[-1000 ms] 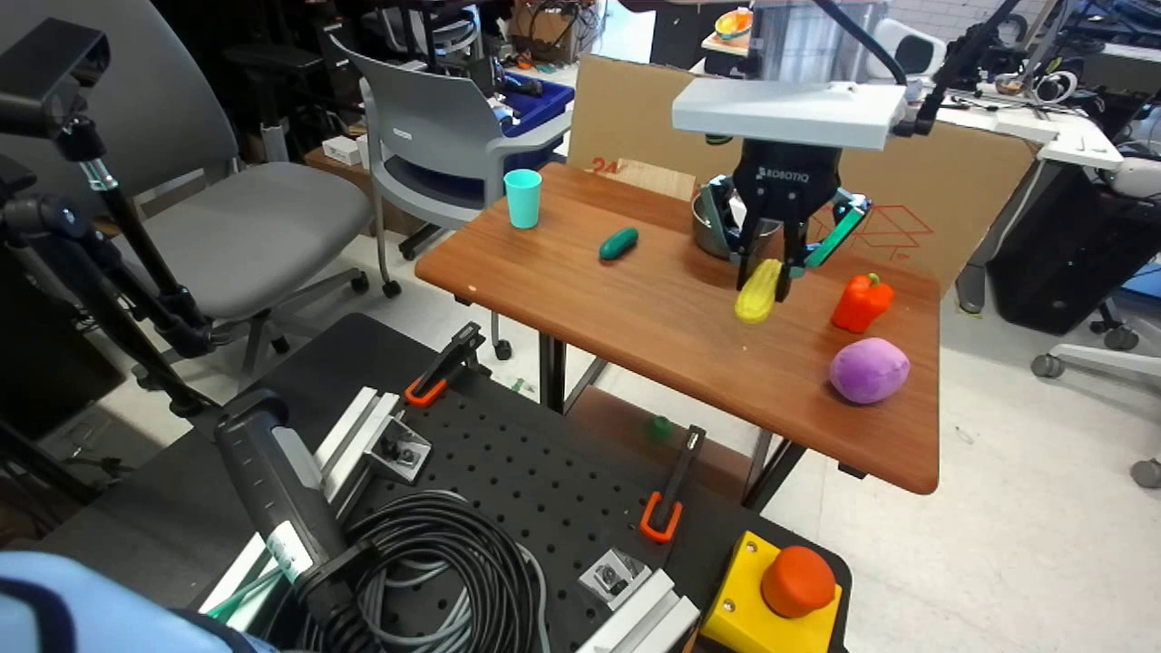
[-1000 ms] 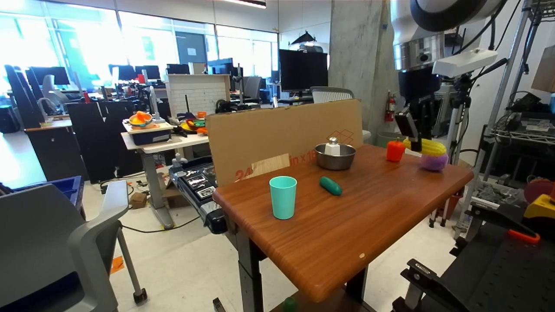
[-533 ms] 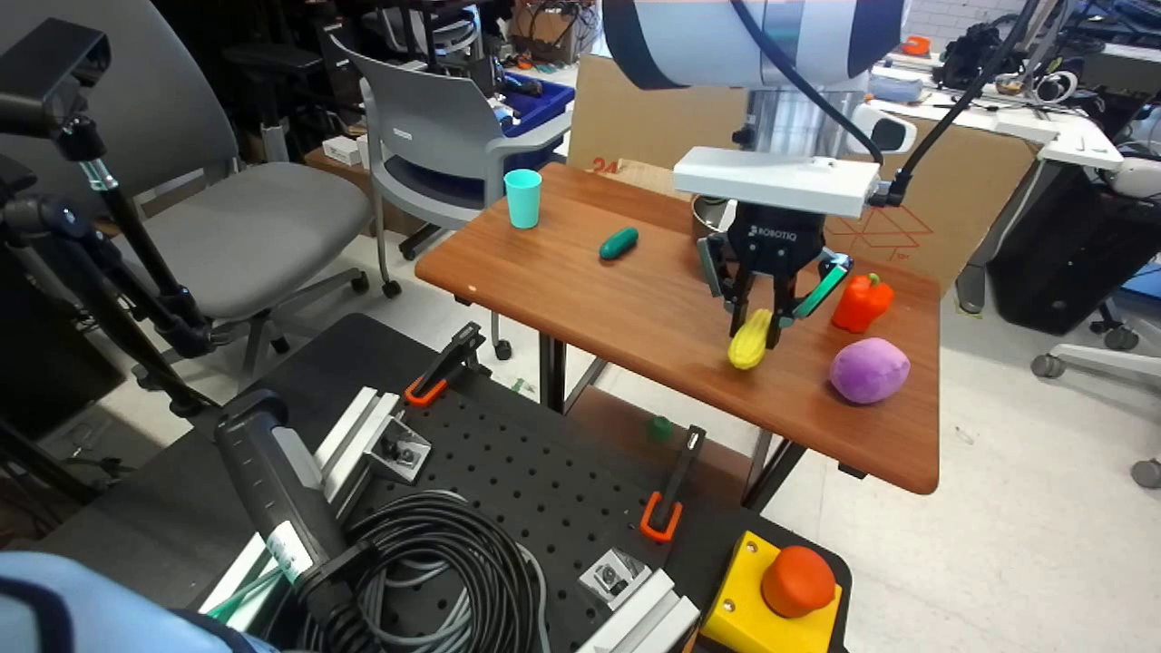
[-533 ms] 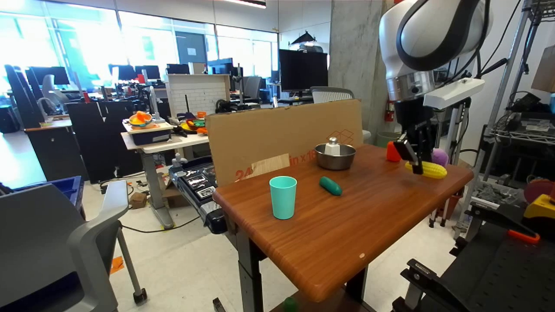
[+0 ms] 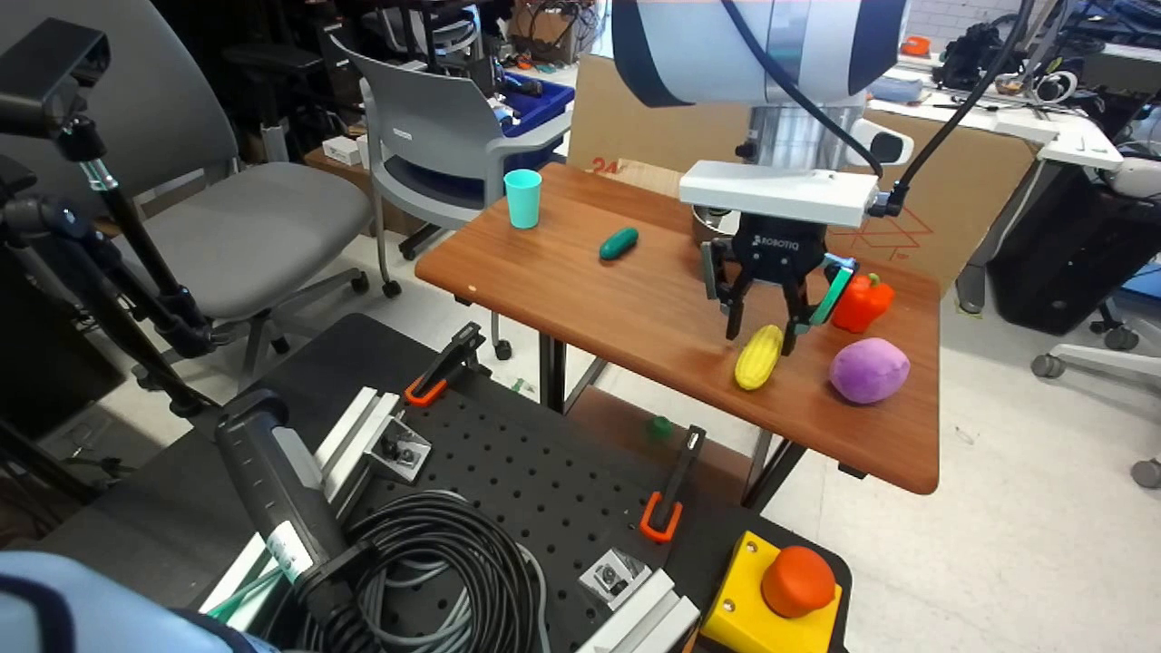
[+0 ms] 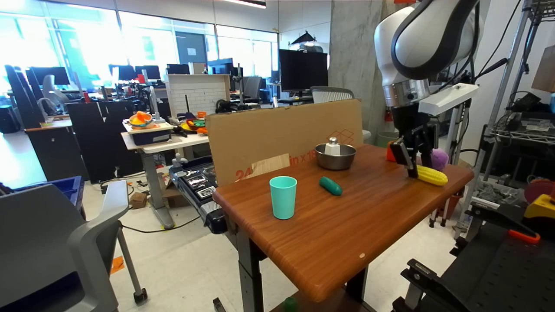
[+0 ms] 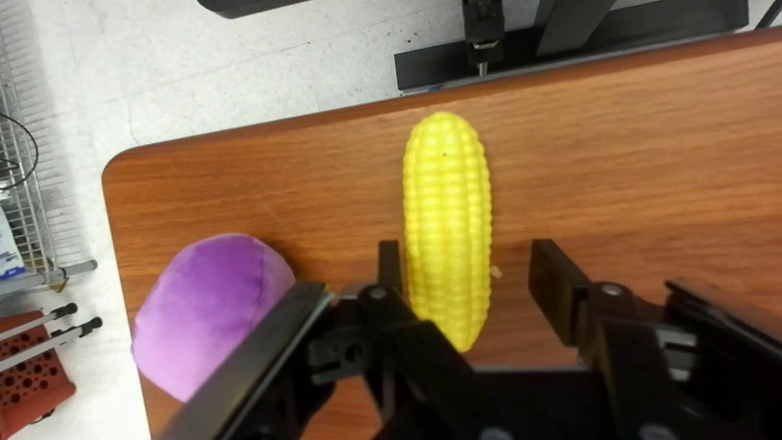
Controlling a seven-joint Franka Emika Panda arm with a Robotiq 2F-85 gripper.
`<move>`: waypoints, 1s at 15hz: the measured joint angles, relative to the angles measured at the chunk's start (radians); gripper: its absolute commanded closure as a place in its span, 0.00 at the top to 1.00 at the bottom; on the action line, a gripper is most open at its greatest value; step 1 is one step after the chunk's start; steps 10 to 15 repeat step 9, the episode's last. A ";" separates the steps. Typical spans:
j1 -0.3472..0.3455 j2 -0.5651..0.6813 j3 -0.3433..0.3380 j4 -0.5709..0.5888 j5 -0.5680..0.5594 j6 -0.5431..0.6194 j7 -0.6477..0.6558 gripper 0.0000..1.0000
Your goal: Move the plastic corn to the right
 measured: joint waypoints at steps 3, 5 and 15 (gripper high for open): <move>0.008 -0.053 0.028 -0.014 0.014 0.000 -0.026 1.00; 0.010 -0.128 0.063 -0.041 0.065 -0.002 -0.060 1.00; 0.011 -0.310 0.117 -0.107 0.205 -0.028 -0.077 1.00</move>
